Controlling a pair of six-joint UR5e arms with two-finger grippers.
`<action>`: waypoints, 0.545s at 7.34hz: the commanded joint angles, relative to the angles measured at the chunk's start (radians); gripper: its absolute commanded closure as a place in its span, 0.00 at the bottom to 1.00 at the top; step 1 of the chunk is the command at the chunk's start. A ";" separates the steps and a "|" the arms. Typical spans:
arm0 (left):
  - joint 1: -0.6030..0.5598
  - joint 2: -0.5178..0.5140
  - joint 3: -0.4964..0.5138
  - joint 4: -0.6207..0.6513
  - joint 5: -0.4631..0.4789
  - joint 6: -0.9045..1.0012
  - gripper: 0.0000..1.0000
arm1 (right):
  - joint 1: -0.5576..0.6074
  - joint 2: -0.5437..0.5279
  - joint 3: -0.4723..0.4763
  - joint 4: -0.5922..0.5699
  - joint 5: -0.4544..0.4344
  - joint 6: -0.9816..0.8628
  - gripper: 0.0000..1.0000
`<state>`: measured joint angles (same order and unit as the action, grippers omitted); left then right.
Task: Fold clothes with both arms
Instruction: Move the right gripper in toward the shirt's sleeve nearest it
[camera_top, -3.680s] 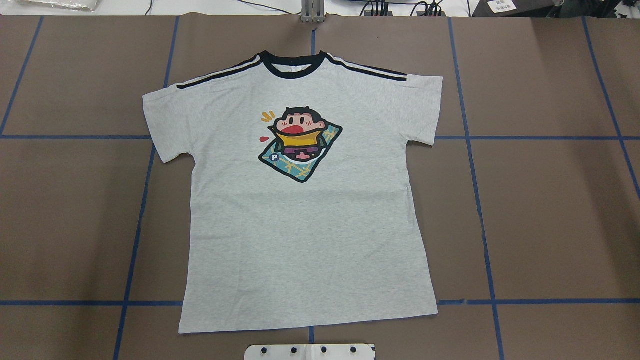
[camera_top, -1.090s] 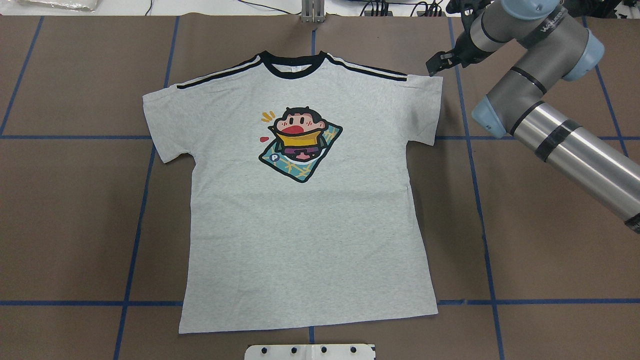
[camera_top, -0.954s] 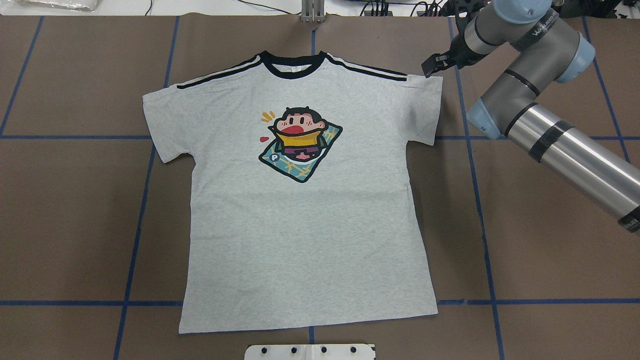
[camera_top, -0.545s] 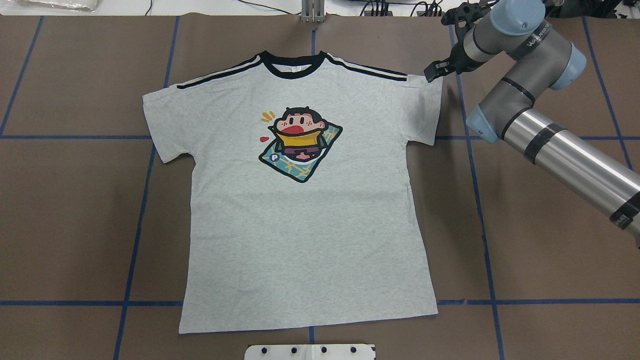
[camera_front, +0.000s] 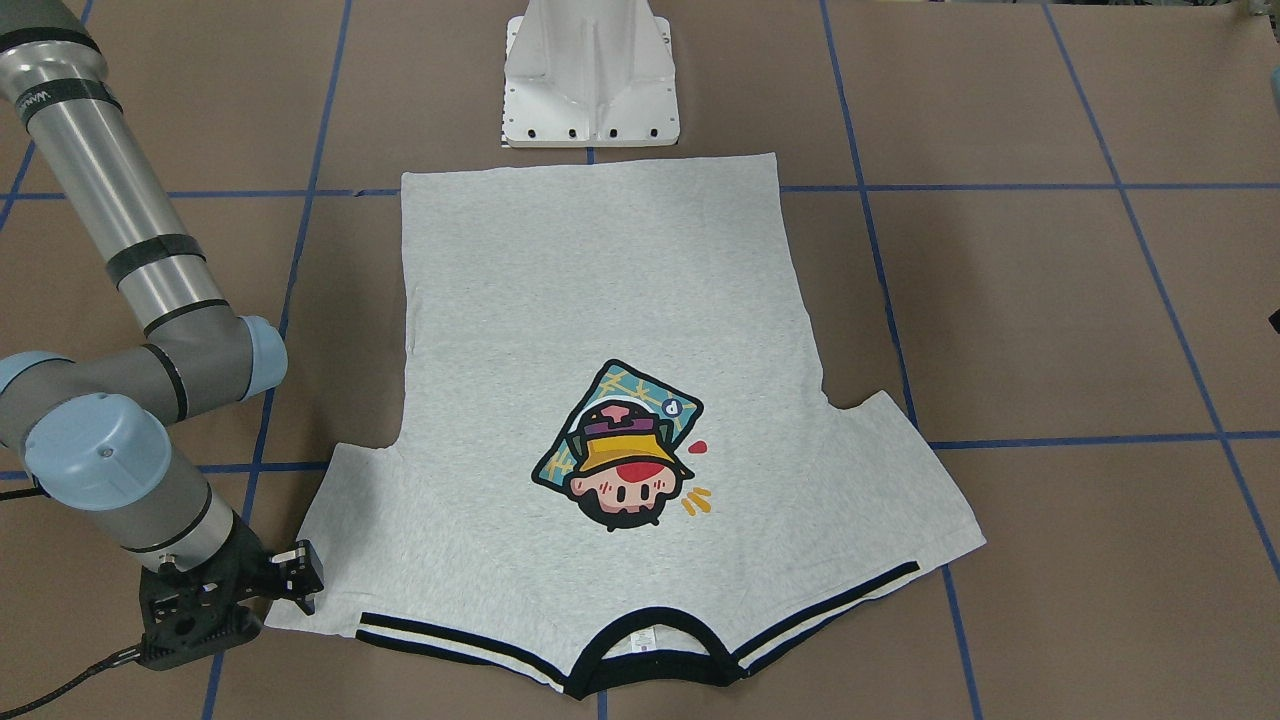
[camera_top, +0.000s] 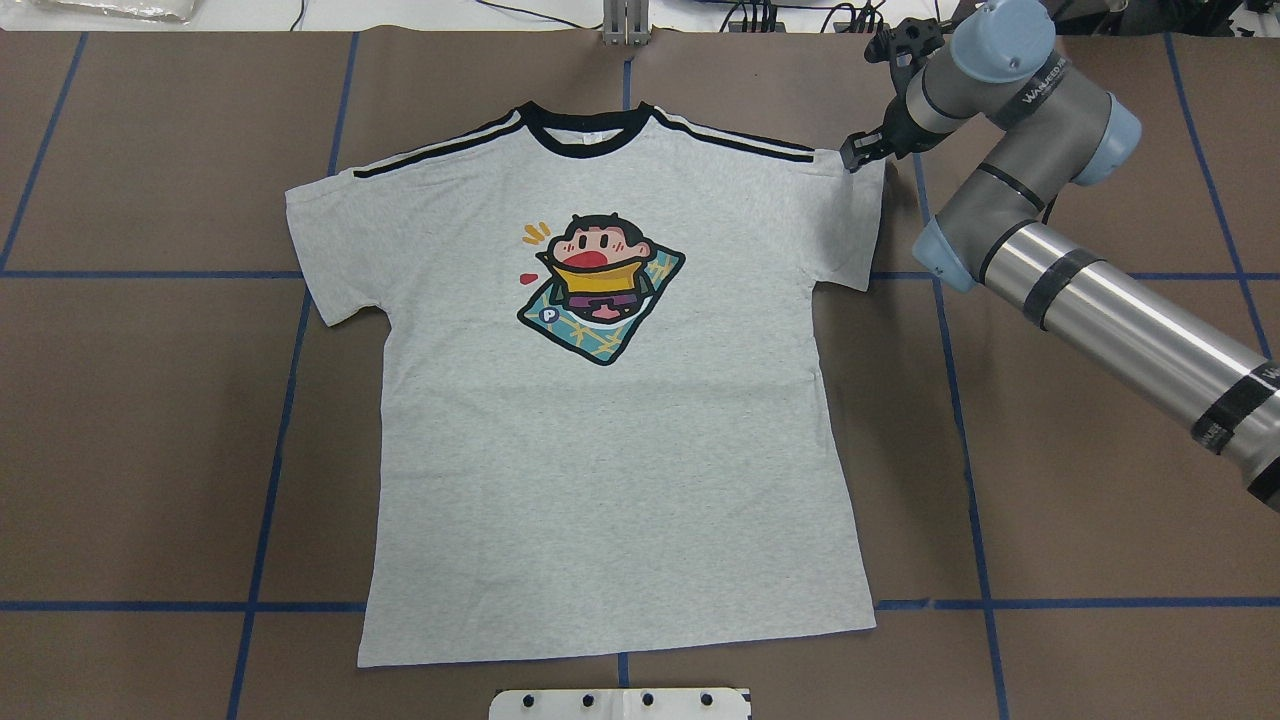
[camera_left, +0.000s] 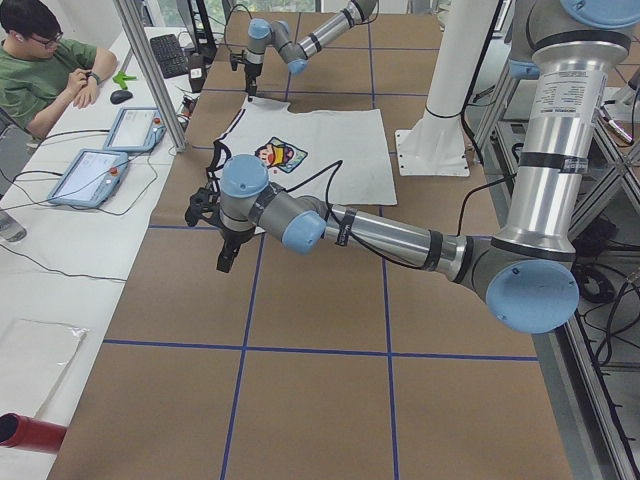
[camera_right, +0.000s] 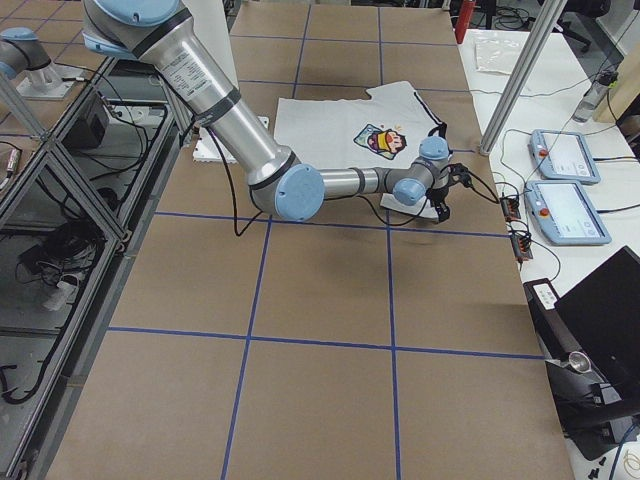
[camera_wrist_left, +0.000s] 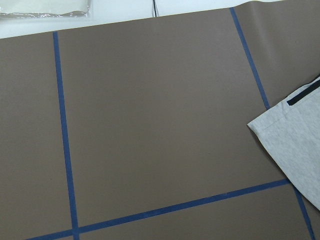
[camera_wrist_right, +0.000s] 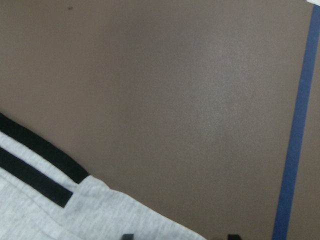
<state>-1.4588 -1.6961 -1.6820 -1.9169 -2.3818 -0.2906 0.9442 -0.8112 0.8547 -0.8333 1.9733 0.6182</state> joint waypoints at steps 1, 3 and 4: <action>0.000 -0.001 0.002 -0.001 0.000 -0.001 0.01 | -0.005 0.000 -0.005 -0.001 -0.001 -0.002 0.47; 0.000 -0.001 0.002 -0.001 0.000 -0.001 0.01 | -0.005 0.001 -0.003 -0.001 0.002 -0.002 0.50; 0.000 -0.001 0.001 -0.001 0.000 -0.001 0.01 | -0.004 0.006 -0.003 -0.003 0.002 -0.008 0.50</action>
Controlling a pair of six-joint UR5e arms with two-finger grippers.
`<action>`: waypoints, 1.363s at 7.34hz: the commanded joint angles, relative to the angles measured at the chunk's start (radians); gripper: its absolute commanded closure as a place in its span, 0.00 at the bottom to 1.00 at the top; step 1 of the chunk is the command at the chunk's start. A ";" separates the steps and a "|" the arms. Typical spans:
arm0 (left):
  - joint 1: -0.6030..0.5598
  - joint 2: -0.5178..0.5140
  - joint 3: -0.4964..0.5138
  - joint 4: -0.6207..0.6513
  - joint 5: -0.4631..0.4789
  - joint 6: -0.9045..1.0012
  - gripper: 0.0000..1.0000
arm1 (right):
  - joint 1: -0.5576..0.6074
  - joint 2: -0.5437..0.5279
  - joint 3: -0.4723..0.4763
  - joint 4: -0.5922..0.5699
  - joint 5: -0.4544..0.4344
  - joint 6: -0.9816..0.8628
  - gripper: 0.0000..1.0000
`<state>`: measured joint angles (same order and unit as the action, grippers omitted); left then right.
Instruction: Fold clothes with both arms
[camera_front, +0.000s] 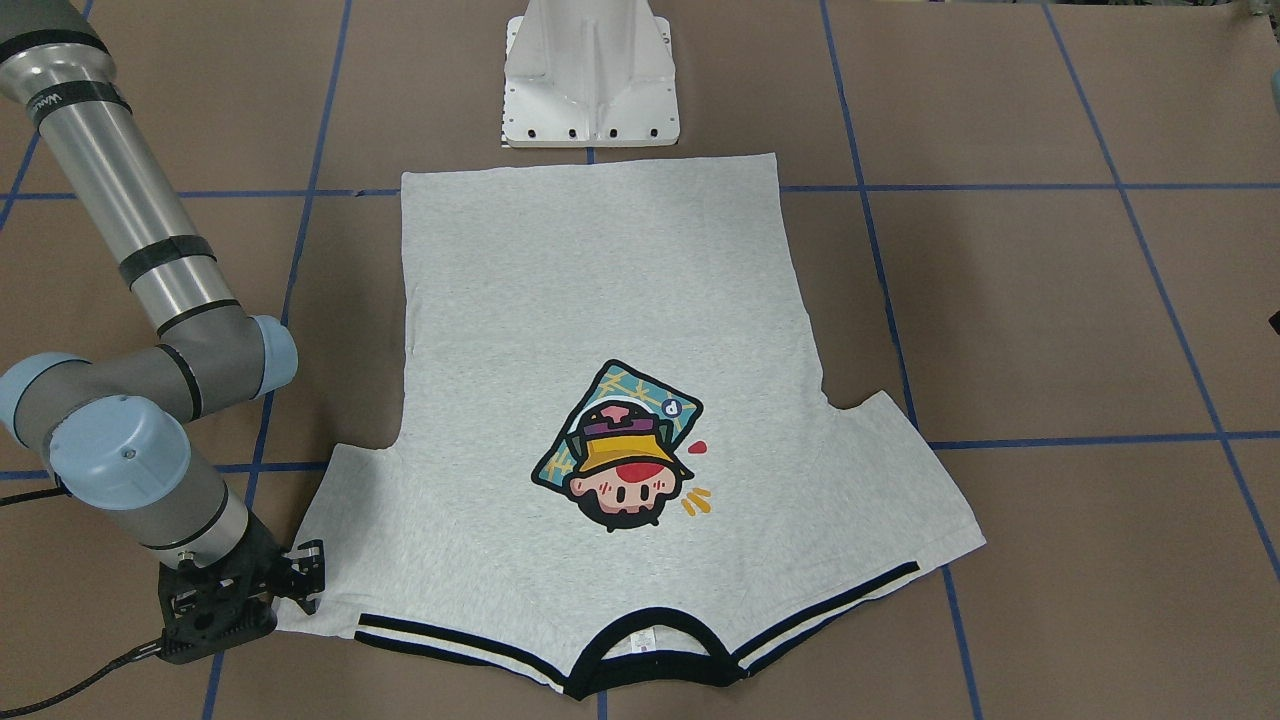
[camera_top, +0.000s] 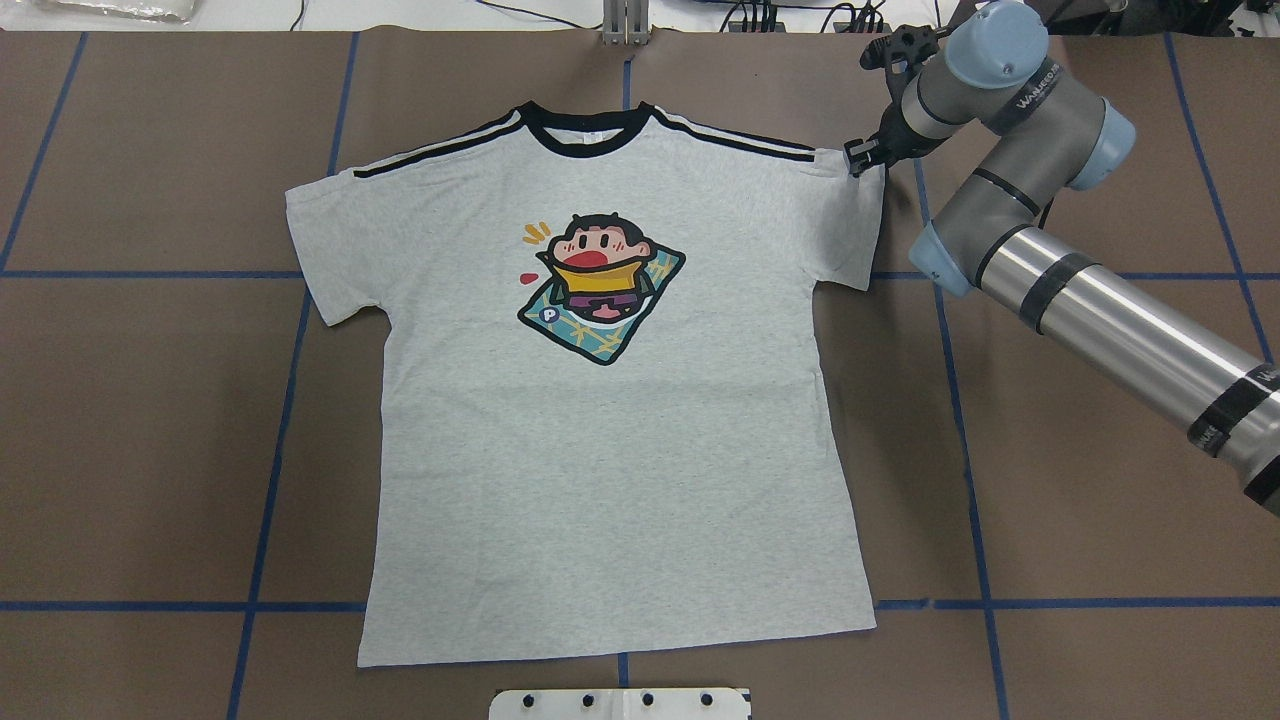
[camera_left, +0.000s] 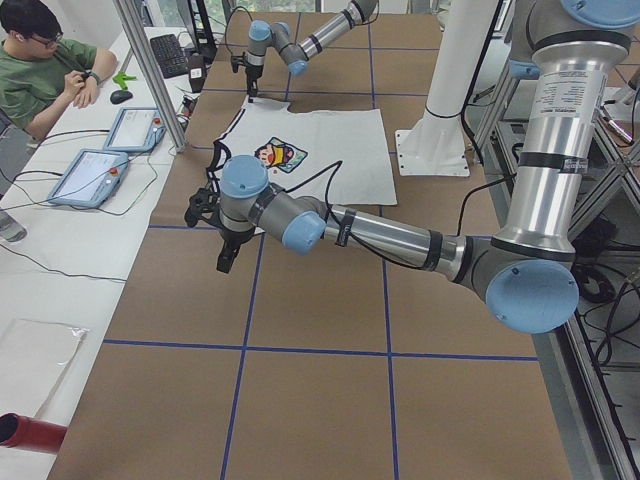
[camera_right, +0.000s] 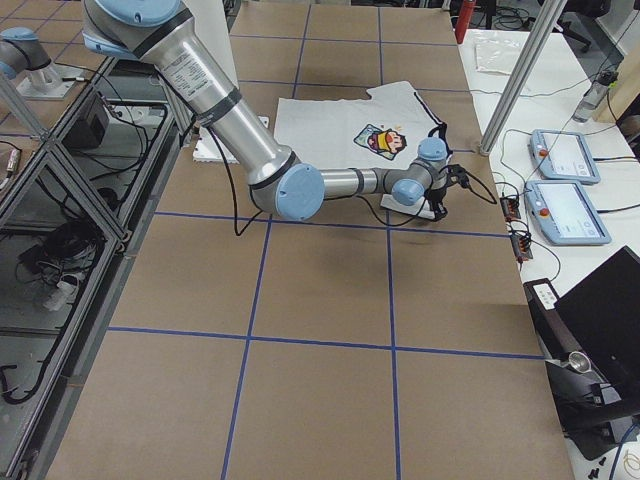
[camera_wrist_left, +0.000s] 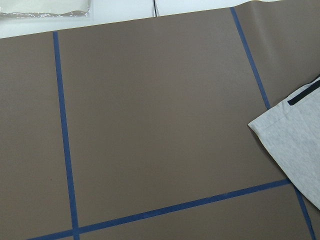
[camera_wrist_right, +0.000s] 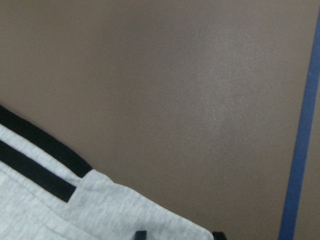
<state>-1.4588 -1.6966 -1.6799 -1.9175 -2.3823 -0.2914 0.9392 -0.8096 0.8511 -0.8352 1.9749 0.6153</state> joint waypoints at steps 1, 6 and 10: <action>0.000 -0.002 -0.001 0.000 0.000 -0.002 0.01 | 0.001 0.012 0.002 -0.001 0.002 -0.005 0.50; 0.000 -0.003 -0.009 0.000 -0.001 -0.023 0.01 | 0.003 0.012 0.008 -0.002 0.002 -0.006 0.56; 0.002 -0.012 -0.007 0.000 -0.005 -0.031 0.01 | 0.009 0.007 0.016 -0.010 -0.001 -0.008 0.82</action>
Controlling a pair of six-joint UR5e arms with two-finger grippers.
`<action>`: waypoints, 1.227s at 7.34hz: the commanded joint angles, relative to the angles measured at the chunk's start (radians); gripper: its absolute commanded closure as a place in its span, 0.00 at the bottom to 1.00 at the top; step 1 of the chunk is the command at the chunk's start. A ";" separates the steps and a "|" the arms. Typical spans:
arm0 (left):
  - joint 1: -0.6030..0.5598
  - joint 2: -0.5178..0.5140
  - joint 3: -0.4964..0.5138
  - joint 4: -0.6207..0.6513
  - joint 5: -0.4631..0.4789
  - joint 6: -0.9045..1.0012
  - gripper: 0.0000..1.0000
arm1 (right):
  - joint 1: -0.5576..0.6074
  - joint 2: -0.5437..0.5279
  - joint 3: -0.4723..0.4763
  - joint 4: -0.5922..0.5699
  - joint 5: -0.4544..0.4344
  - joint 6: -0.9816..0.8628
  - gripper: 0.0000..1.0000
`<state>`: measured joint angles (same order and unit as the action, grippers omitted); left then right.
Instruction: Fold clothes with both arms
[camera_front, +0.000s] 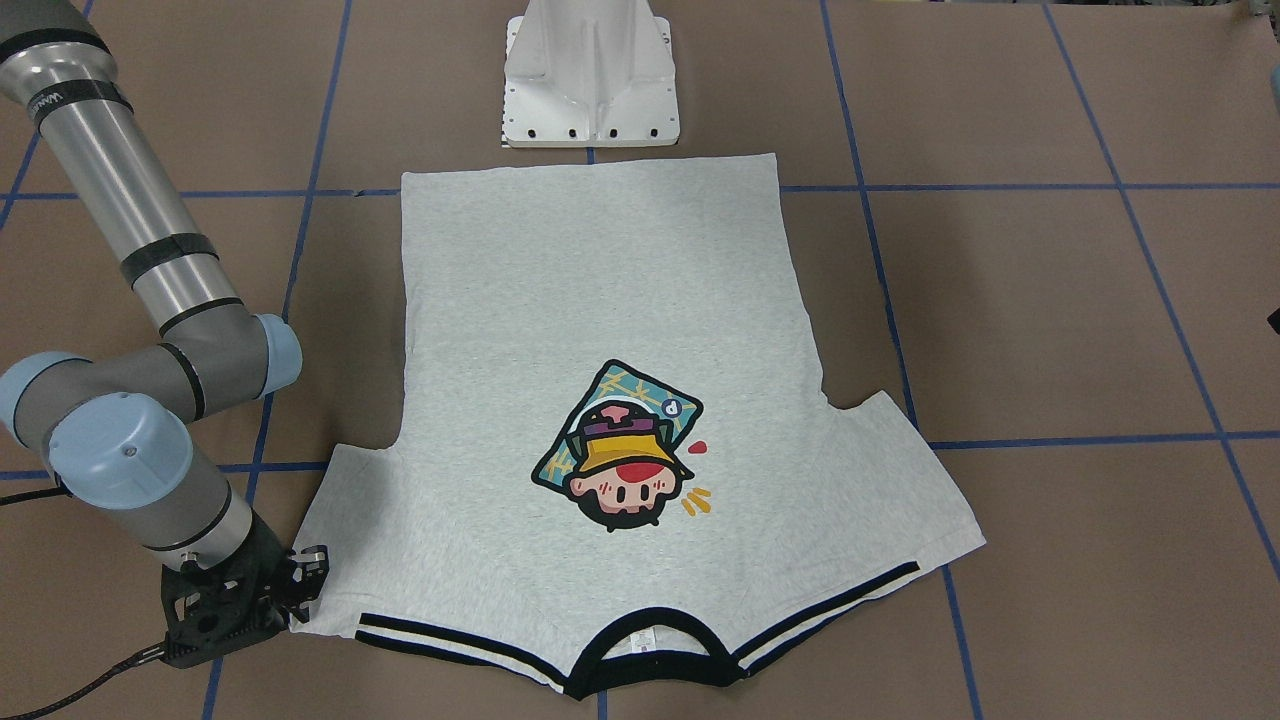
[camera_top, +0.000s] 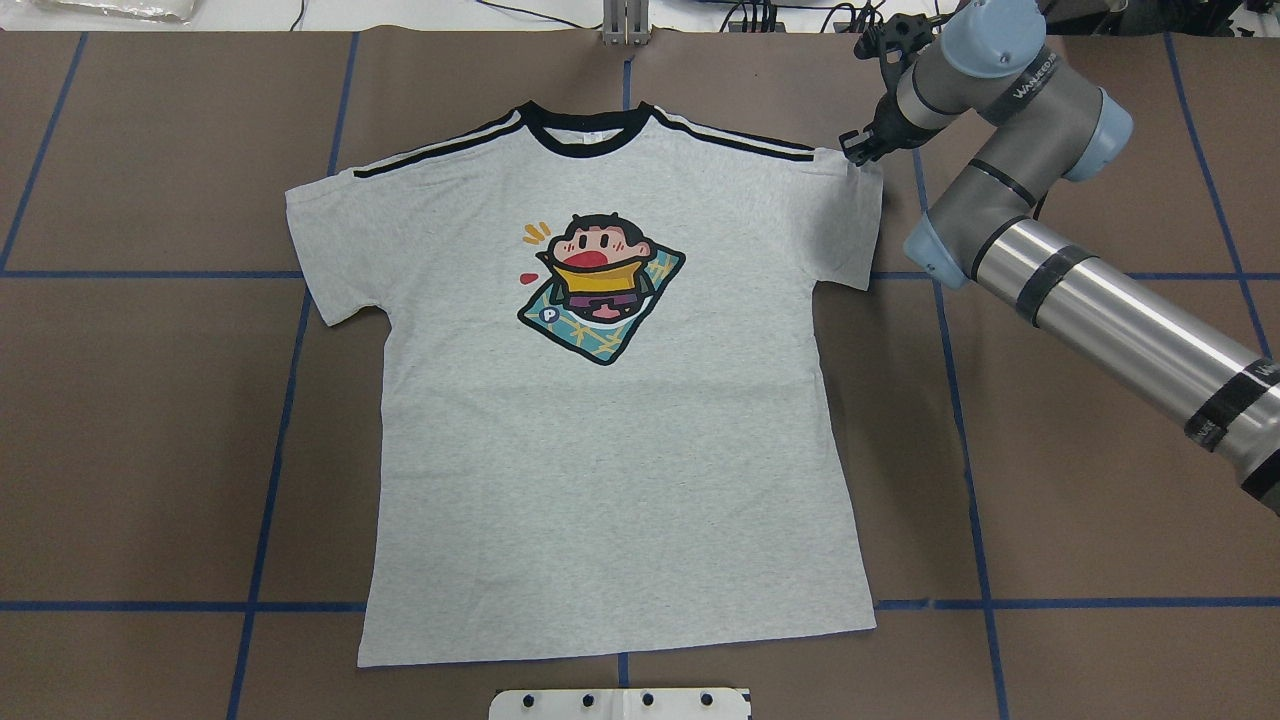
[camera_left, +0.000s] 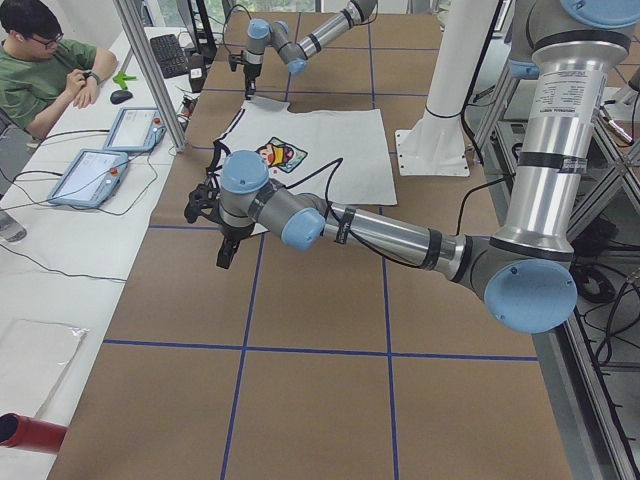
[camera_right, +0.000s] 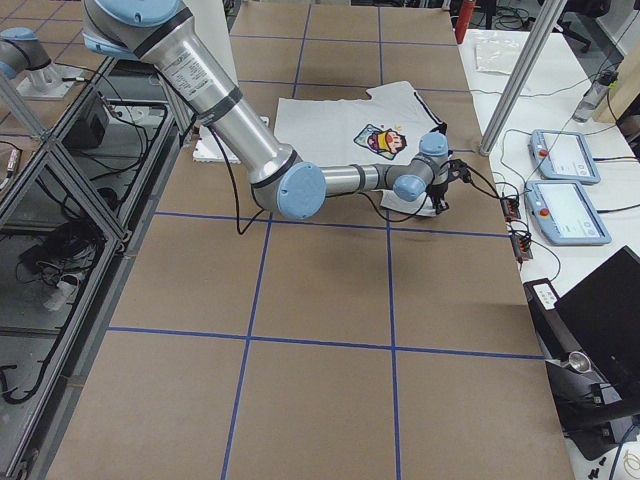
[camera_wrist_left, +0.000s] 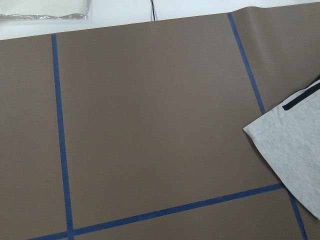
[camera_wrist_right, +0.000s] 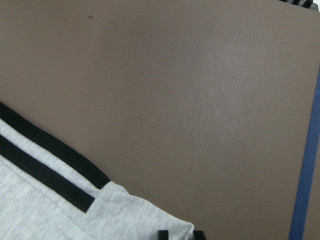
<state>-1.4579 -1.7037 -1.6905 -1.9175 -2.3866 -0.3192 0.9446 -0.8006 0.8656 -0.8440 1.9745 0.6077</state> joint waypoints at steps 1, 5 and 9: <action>0.001 -0.008 0.005 0.000 0.000 -0.003 0.01 | 0.003 -0.003 0.001 0.000 -0.002 -0.002 0.82; 0.001 -0.010 -0.003 0.000 -0.002 -0.018 0.02 | 0.006 -0.011 0.001 -0.001 -0.009 -0.011 0.92; 0.001 -0.011 0.008 0.000 -0.002 -0.017 0.07 | 0.008 -0.008 0.150 -0.063 0.019 0.064 1.00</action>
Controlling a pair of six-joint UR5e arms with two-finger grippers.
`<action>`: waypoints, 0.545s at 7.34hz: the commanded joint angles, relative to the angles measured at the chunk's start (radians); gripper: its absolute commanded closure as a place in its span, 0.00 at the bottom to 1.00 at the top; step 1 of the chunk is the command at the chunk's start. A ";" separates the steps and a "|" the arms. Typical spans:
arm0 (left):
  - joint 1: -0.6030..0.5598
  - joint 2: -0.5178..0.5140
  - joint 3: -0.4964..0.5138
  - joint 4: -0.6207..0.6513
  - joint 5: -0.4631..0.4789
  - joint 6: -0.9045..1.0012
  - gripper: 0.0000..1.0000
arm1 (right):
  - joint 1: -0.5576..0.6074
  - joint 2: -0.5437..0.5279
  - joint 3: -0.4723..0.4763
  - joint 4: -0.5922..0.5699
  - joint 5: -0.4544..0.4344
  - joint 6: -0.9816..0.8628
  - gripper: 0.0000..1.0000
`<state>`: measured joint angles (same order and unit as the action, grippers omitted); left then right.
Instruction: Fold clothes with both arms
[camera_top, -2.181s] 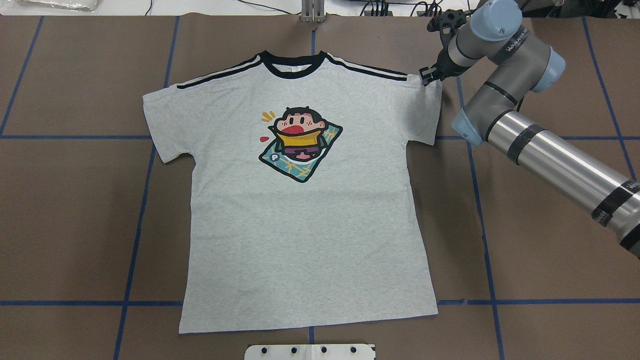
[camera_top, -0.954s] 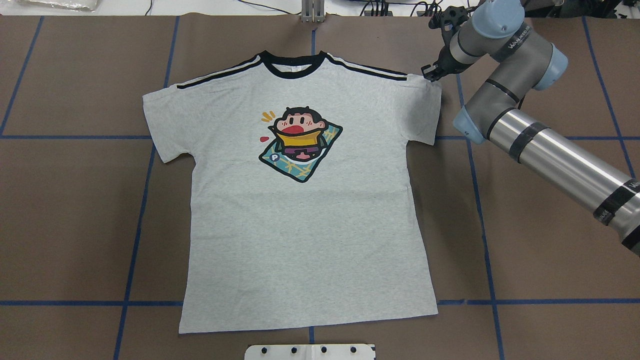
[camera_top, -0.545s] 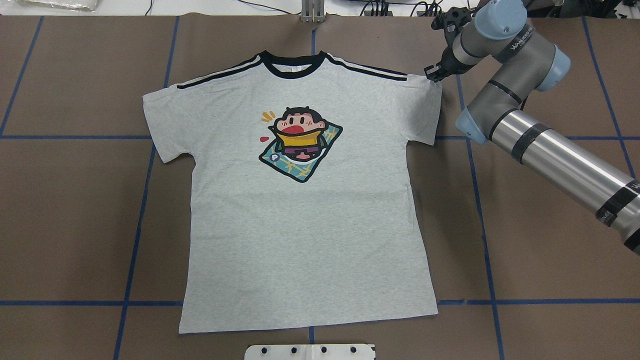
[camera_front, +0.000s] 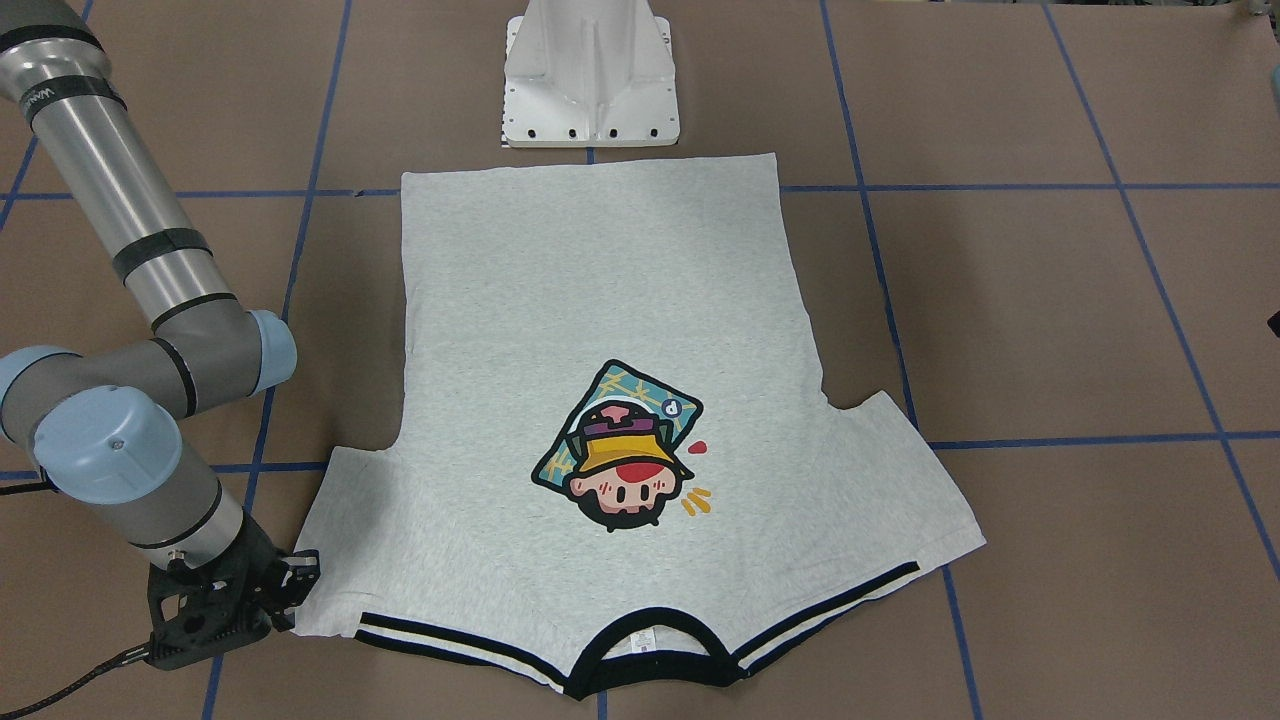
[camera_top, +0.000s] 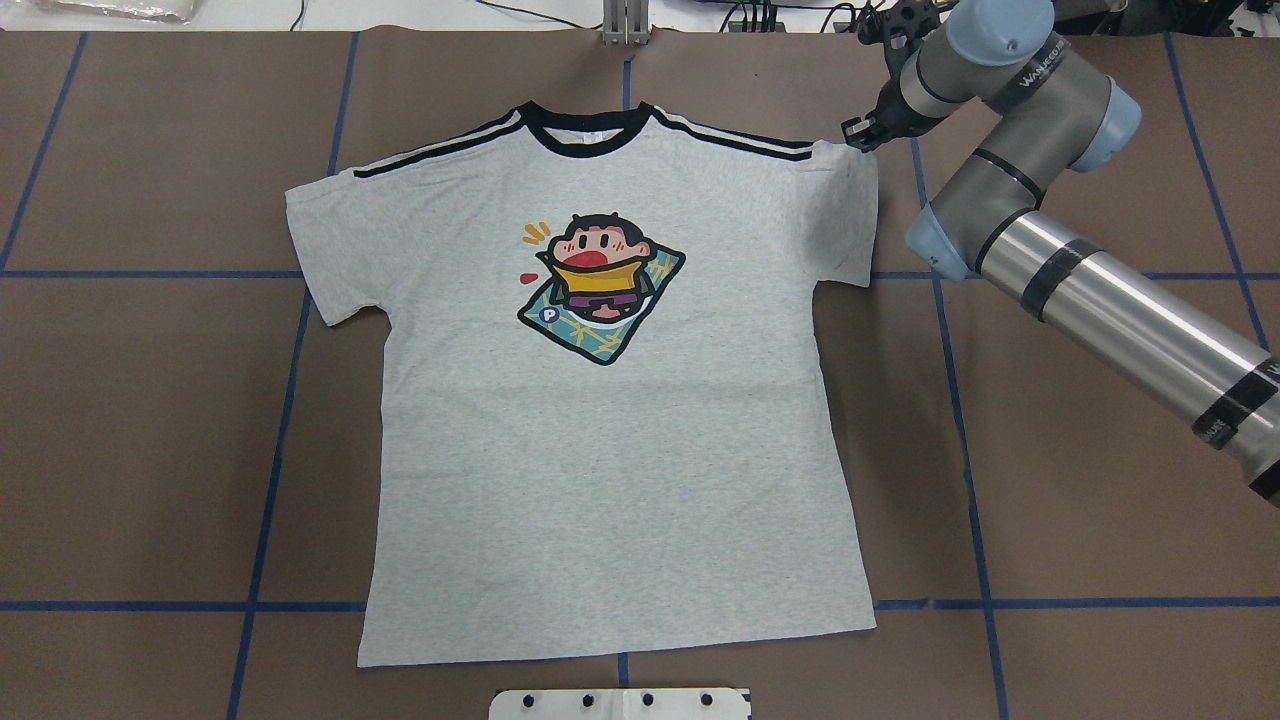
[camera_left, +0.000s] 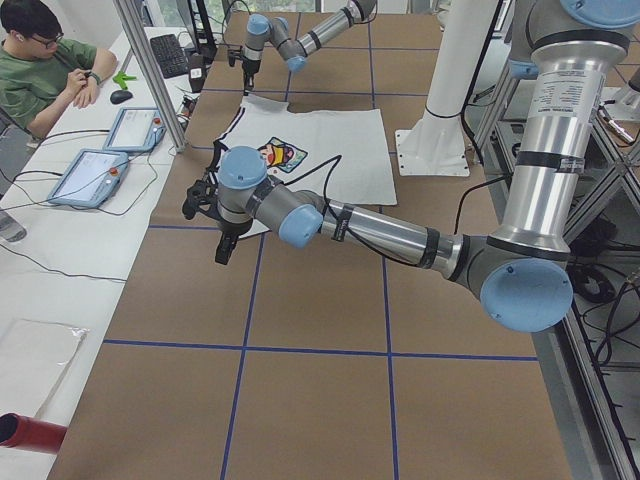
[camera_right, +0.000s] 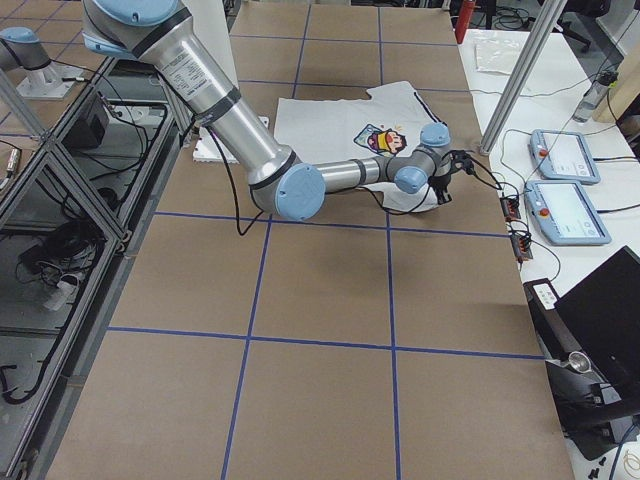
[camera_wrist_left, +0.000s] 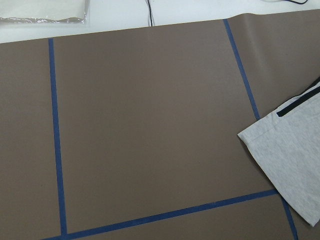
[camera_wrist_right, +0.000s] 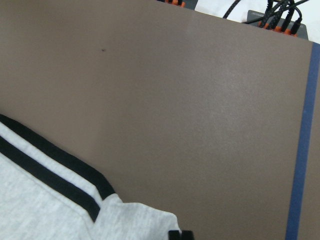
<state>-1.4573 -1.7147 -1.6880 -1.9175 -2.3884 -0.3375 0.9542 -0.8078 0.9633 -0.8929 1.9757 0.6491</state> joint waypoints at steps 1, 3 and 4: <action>0.000 0.000 0.007 0.000 0.000 0.003 0.07 | -0.008 -0.007 0.084 -0.014 0.028 0.059 1.00; 0.000 0.000 0.005 0.000 0.000 0.003 0.07 | -0.064 -0.039 0.161 -0.015 0.029 0.156 1.00; 0.000 0.000 0.002 0.000 0.000 0.003 0.07 | -0.084 -0.025 0.169 -0.015 0.028 0.250 1.00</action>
<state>-1.4573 -1.7150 -1.6832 -1.9175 -2.3884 -0.3345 0.8997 -0.8367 1.1067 -0.9074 2.0035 0.8004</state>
